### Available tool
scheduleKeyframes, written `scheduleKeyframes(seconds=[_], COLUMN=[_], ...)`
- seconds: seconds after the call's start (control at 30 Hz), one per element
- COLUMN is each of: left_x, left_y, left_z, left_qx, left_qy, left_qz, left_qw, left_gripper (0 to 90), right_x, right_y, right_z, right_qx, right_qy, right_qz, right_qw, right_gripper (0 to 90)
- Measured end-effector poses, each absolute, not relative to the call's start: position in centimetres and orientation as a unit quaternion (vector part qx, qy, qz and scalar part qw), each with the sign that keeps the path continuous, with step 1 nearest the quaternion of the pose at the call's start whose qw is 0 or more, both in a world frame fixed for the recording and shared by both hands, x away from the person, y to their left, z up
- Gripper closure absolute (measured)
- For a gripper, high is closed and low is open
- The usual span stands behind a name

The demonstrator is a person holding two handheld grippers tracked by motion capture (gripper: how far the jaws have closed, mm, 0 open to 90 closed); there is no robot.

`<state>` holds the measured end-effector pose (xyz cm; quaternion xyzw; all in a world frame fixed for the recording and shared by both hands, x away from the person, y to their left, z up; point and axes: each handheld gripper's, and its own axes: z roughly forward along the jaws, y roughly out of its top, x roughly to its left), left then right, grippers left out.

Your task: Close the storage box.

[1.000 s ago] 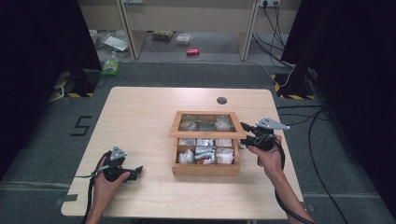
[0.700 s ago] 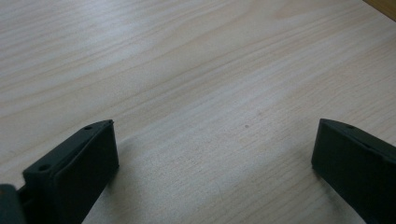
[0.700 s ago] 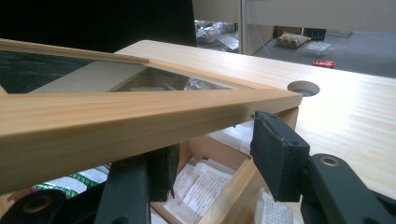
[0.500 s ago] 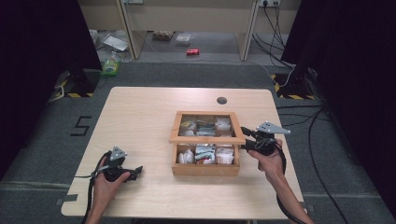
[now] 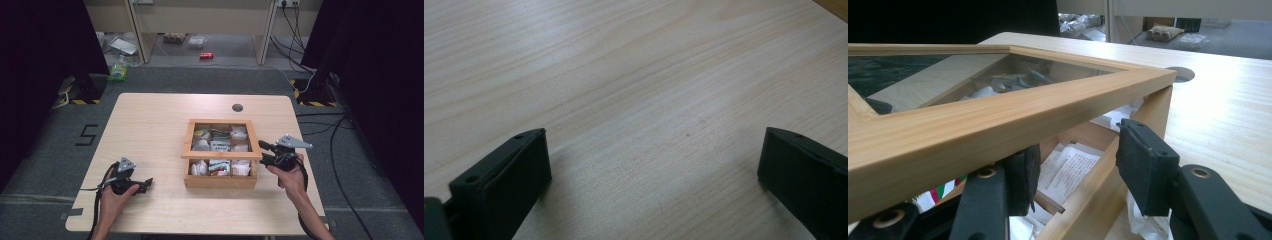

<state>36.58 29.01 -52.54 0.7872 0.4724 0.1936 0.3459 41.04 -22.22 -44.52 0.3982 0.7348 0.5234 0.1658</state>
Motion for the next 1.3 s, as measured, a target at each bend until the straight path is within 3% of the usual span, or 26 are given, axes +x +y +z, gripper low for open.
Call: scheduleKeyframes(seconds=[0.57, 0.73, 0.8, 1.3], left_x=[36.5, 36.5, 36.5, 36.5], left_y=[29.0, 29.0, 29.0, 29.0], left_z=[-52.6, -52.5, -52.5, -52.5], left_qx=[0.787, 0.786, 0.787, 0.786], left_qy=[0.473, 0.474, 0.473, 0.474], left_qz=[0.193, 0.193, 0.194, 0.193], left_qw=[0.346, 0.346, 0.346, 0.346], left_gripper=[0.0, 0.0, 0.0, 0.0], right_x=[40.0, 39.7, 39.6, 39.6], right_y=[-23.8, -25.1, -25.1, -26.0], right_z=[-45.9, -46.5, -45.7, -45.7], right_qx=[0.408, 0.426, 0.412, 0.438], right_qy=[0.739, 0.705, 0.718, 0.709], right_qz=[0.511, 0.553, 0.538, 0.527], right_qw=[0.164, 0.124, 0.158, 0.167], right_gripper=[52.6, 54.4, 53.7, 52.2])
